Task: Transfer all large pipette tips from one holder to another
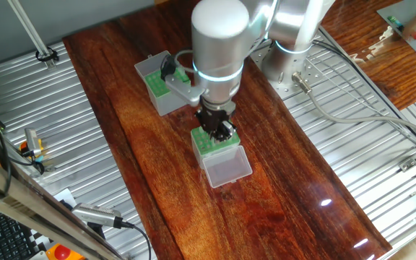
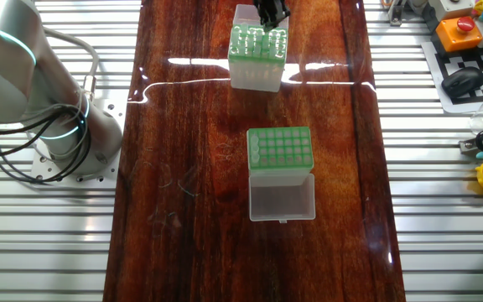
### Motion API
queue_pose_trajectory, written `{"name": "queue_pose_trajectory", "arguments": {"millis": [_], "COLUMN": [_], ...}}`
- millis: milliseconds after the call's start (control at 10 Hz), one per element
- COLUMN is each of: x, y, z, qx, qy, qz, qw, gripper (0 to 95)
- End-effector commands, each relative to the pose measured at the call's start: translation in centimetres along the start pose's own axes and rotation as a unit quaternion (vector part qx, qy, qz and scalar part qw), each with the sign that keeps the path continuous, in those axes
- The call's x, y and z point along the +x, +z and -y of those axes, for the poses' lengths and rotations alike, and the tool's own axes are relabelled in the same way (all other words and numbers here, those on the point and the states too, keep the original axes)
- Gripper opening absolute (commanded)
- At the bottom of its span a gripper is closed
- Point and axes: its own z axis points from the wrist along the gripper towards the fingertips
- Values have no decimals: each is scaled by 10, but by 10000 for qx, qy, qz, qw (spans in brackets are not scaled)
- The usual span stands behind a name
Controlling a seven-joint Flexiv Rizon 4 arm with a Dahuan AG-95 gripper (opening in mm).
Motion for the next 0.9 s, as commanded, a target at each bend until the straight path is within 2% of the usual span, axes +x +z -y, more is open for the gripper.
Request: {"name": "queue_pose_trajectory", "arguments": {"millis": [100, 200, 300, 400, 600, 900], "x": [3, 3, 4, 5, 7, 7], "y": [-29, -41, -64, -82, -107, -110], "z": [2, 1, -2, -4, -7, -7], "qx": [-26, -29, -46, -32, -29, -16], "qy": [-30, -28, -32, -130, -176, -235], "qz": [-2, -1, -18, -53, -87, -33], "qw": [10000, 10000, 10000, 9999, 9998, 9997], "gripper": [0, 0, 0, 0, 0, 0]}}
